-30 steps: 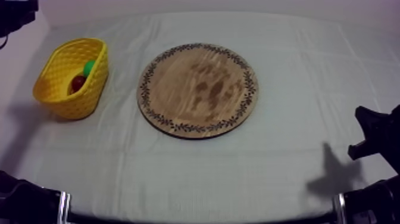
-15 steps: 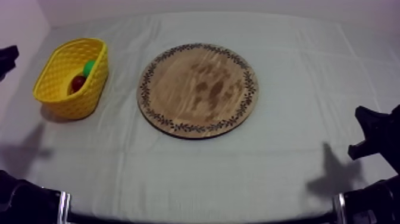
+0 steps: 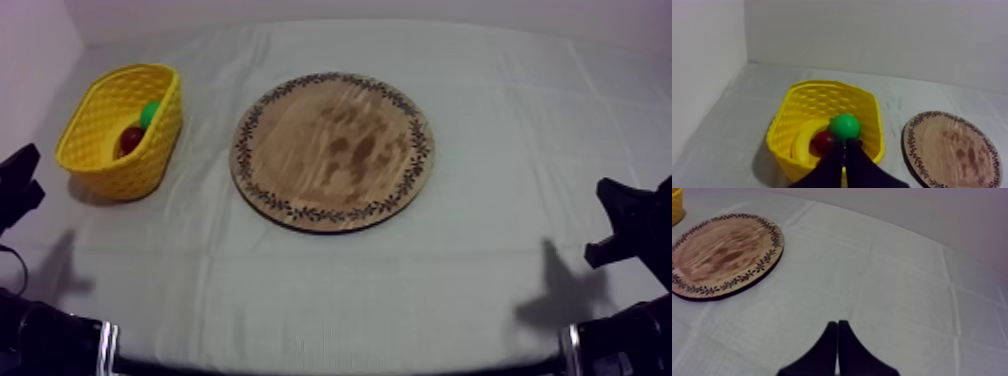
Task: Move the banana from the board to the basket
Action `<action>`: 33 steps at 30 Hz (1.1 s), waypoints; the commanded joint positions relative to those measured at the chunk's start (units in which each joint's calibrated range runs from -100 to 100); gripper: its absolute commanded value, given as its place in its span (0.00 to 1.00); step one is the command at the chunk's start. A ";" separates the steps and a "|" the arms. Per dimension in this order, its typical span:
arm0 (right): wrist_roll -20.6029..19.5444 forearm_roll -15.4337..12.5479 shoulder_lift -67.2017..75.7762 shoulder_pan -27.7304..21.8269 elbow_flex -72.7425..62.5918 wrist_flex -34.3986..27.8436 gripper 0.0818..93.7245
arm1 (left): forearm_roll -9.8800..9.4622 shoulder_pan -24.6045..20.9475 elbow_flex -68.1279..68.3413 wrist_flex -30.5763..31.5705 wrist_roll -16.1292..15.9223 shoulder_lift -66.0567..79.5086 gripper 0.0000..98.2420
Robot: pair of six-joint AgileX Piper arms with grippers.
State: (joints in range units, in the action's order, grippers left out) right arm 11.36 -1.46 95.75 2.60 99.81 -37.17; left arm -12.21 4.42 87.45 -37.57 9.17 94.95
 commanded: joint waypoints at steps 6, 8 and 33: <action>0.00 0.02 0.00 0.00 -0.03 0.00 0.00 | 0.00 -1.18 6.74 2.46 -0.18 4.42 0.00; 0.00 0.02 0.00 0.00 -0.03 0.00 0.00 | 0.07 -1.45 8.09 3.13 -0.34 4.74 0.00; -0.01 0.02 0.00 0.00 -0.03 0.00 0.00 | 8.04 -1.71 11.97 4.29 -8.69 5.05 0.00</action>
